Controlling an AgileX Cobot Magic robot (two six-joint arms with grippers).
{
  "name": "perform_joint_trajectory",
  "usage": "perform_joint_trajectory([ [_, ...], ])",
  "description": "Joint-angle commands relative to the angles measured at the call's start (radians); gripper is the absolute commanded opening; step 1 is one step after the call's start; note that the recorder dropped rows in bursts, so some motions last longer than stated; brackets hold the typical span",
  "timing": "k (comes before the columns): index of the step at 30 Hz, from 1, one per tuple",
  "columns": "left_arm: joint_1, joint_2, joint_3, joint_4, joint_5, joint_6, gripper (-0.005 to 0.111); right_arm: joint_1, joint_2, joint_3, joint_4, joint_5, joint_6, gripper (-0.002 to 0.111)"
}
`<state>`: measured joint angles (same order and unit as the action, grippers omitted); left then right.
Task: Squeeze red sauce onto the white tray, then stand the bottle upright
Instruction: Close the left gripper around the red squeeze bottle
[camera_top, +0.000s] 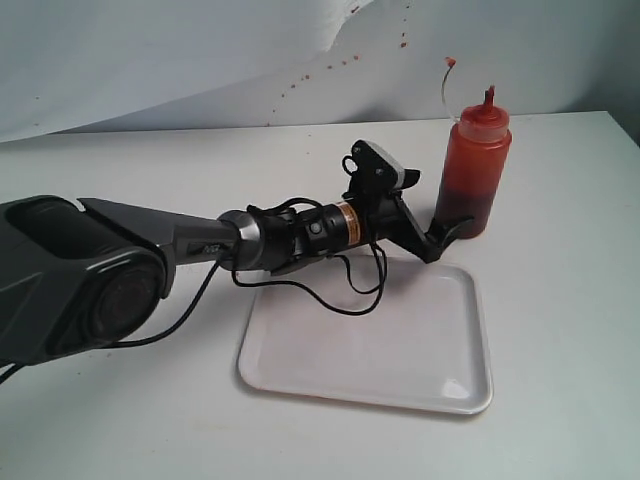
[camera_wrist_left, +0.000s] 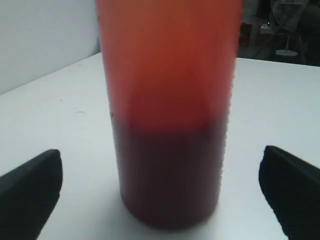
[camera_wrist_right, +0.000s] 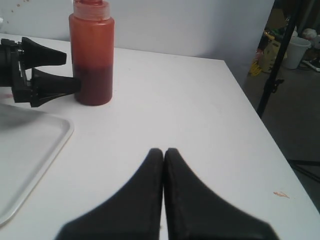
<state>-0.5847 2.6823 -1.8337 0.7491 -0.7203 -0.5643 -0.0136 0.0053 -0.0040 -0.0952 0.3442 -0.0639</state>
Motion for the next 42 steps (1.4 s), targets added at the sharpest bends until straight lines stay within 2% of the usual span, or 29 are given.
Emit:
perform_joint_trajectory([
  [1, -0.025, 0.05, -0.102, -0.015, 0.086, -0.078, 0.104, -0.005, -0.005, 0.004, 0.003, -0.003, -0.003, 0.0],
  [14, -0.038, 0.142, -0.268, -0.015, 0.107, -0.1, 0.104, -0.005, -0.005, 0.004, 0.003, -0.003, -0.003, 0.0],
  [22, -0.069, 0.185, -0.353, -0.015, 0.181, -0.123, 0.104, -0.005, -0.005, 0.004, 0.003, -0.003, -0.003, 0.0],
  [26, -0.088, 0.206, -0.399, -0.015, 0.274, -0.123, 0.104, -0.005, -0.005, 0.004, 0.003, -0.003, -0.003, 0.0],
  [33, -0.088, 0.208, -0.44, -0.015, 0.325, -0.123, 0.104, -0.005, -0.005, 0.004, 0.003, -0.003, -0.003, 0.0],
  [39, -0.088, 0.208, -0.441, -0.018, 0.308, -0.123, 0.104, -0.005, -0.005, 0.004, 0.003, -0.003, -0.003, 0.0],
  [42, -0.088, 0.208, -0.441, -0.071, 0.306, -0.103, 0.104, -0.005, -0.005, 0.004, 0.003, -0.003, -0.003, 0.0],
])
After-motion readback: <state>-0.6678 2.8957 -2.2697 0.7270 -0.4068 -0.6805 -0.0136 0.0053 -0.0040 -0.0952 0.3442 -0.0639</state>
